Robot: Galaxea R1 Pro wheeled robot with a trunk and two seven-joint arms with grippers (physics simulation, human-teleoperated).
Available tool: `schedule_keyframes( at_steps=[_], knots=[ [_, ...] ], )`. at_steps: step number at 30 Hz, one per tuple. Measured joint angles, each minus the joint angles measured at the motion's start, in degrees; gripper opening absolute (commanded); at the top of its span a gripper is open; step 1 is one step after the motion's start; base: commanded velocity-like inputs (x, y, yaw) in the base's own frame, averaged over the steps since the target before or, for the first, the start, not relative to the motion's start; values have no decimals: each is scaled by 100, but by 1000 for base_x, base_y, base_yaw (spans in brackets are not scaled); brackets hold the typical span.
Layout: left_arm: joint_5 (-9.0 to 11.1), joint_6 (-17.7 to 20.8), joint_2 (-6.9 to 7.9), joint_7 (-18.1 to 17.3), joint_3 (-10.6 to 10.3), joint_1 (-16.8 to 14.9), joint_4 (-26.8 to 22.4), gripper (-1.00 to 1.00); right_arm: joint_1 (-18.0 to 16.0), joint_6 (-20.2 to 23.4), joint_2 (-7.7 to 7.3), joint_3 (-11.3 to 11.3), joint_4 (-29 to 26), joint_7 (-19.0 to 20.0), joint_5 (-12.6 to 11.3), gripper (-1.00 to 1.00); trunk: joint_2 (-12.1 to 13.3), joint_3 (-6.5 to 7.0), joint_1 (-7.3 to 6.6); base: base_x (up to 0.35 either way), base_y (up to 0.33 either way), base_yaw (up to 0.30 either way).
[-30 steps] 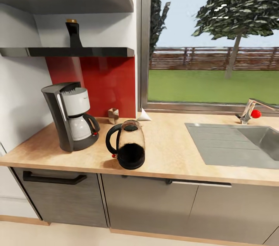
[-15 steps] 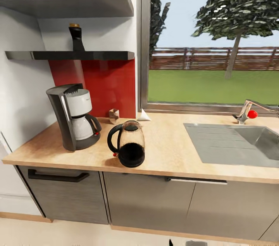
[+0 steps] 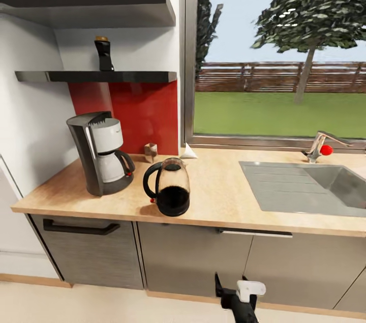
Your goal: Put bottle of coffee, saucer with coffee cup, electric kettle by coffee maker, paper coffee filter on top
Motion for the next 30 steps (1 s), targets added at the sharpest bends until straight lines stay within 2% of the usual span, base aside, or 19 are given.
schedule_keyframes(
  at_steps=[8,13,22,30],
  knots=[
    [0,5,-6,0,0,0,0,100,-1,-77,6,9,-496,0,-4,100,321,144,-176,-6,0,0],
    [0,10,-13,-6,0,0,0,100,0,-228,45,17,-788,0,-7,100,523,234,-283,-198,0,0],
    [0,22,-33,-8,0,-36,1,100,1,-245,71,19,-856,0,-8,100,884,396,-483,-46,0,0],
    [0,26,-30,-3,0,-44,1,100,0,-238,72,15,-1504,-2,-8,100,1205,541,-659,-120,0,0]
  ],
)
